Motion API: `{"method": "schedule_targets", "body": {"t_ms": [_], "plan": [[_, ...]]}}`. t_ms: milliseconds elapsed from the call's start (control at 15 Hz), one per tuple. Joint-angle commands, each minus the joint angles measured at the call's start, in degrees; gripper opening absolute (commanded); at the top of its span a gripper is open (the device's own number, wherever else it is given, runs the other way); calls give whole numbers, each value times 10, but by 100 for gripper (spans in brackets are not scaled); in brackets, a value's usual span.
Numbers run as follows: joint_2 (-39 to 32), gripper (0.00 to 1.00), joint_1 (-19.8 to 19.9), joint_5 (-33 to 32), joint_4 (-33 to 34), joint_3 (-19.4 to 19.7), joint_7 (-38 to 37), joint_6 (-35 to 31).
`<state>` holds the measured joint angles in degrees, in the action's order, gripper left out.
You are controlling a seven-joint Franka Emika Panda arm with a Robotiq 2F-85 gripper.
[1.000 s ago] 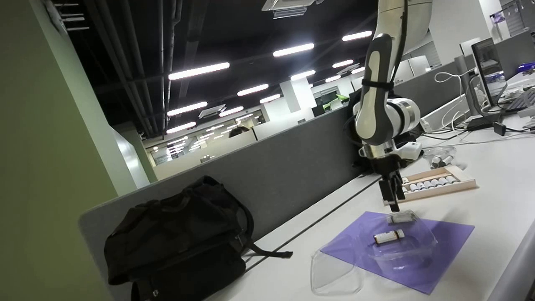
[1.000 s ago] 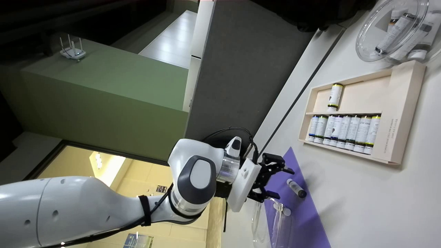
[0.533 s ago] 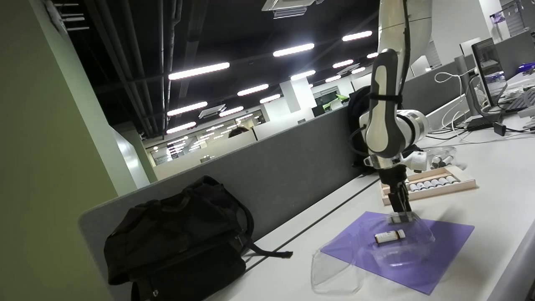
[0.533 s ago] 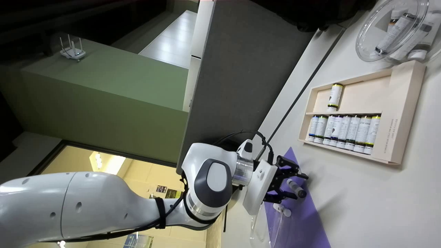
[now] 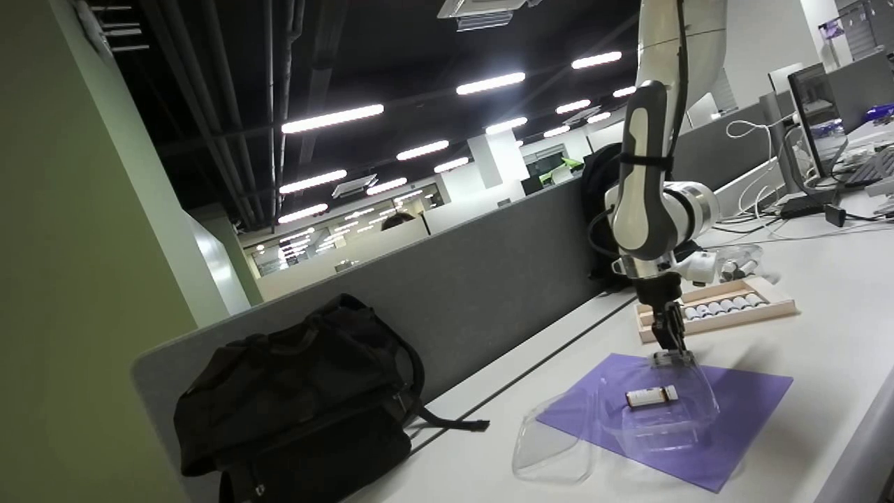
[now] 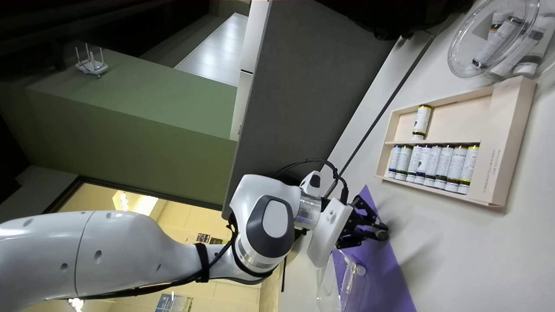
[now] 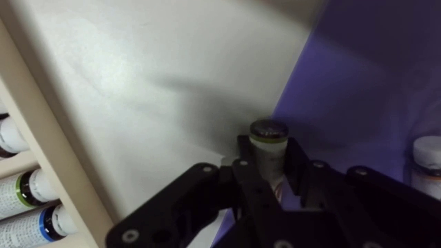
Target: Pick the bottle on the table and put it in the lower compartment of the tray
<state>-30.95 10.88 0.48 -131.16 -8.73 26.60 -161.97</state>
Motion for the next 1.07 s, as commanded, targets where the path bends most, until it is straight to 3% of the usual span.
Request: {"method": "schedule_targets", "body": {"t_ms": [0,133,267,400,600,667,800,1000], "plan": [[16,7,31,9,6,-18,5,29],[44,7,40,-8,-1,-12,32,57],[77,7,27,-56,-5,19,63,110],[105,7,42,-75,-3,28,132,178],[127,7,18,-147,25,92,169,282],[111,27,19,-100,12,73,163,234],[125,27,18,-127,18,96,175,266],[124,27,15,-133,20,98,178,270]]}}
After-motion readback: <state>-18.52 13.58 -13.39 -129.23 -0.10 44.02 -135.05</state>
